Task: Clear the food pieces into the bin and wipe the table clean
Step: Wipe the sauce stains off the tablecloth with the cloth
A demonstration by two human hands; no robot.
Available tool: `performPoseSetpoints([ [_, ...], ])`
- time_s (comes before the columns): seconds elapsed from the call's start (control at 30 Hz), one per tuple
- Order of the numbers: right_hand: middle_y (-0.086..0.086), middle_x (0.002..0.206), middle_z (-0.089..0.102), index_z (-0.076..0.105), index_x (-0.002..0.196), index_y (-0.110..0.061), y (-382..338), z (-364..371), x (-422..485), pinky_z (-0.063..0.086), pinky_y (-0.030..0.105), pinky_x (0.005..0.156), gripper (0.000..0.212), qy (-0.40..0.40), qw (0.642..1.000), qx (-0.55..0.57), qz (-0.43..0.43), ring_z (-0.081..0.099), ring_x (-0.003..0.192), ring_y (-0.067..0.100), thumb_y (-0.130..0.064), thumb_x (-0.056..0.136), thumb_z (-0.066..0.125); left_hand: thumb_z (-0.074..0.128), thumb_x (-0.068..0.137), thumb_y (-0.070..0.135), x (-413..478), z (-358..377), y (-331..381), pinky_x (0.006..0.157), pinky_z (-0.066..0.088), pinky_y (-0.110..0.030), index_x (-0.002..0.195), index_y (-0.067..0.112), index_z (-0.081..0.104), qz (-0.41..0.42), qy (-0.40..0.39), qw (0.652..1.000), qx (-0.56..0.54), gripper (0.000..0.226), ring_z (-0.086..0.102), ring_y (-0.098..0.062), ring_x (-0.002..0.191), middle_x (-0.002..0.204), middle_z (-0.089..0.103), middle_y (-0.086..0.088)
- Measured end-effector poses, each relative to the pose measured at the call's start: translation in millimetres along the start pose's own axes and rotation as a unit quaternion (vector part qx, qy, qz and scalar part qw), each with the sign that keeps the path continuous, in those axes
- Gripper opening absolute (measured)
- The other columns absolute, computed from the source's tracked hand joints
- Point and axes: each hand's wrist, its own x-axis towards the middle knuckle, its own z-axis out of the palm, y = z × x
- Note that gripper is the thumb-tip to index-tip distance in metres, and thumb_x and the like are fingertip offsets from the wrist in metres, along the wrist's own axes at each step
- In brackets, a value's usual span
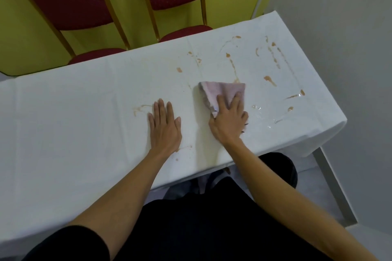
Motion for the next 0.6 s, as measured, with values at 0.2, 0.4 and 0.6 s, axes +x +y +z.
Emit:
performPoseSetpoints([
  [0.2, 0.010, 0.160, 0.031, 0.045, 0.146, -0.027, -33.4, 12.9, -38.7, 0.026, 0.051, 0.110, 0.060, -0.026, 0.986, 0.048, -0.158, 0.025, 0.147, 0.030, -0.039, 0.088, 0.039, 0.022, 0.106, 0.036, -1.2, -1.6, 1.5, 0.123, -0.008, -0.048, 0.158, 0.005, 0.001, 0.006, 0.006, 1.000, -0.020, 0.065, -0.011, -0.027, 0.154, 0.167, -0.007, -0.013],
  [0.4, 0.004, 0.161, 0.029, 0.043, 0.148, -0.026, 42.8, -12.4, 3.6, 0.025, 0.051, 0.116, 0.056, 0.006, 0.993, 0.018, -0.116, 0.023, 0.149, 0.023, -0.021, 0.094, 0.055, 0.012, 0.106, 0.039, -0.6, -1.7, -2.5, 0.124, -0.006, -0.050, 0.158, 0.005, -0.001, 0.002, -0.013, 1.000, 0.008, 0.064, -0.013, -0.027, 0.154, 0.166, -0.012, -0.013],
  [0.6, 0.005, 0.159, 0.031, 0.042, 0.147, -0.027, 53.5, -21.7, -2.5, 0.027, 0.052, 0.110, 0.060, 0.004, 0.999, 0.017, -0.050, 0.023, 0.148, 0.028, -0.028, 0.088, 0.055, 0.017, 0.108, 0.035, -5.9, -15.9, -9.8, 0.122, -0.017, -0.046, 0.158, 0.008, -0.004, -0.006, -0.016, 1.000, -0.016, 0.061, -0.021, -0.023, 0.152, 0.165, -0.018, -0.010],
])
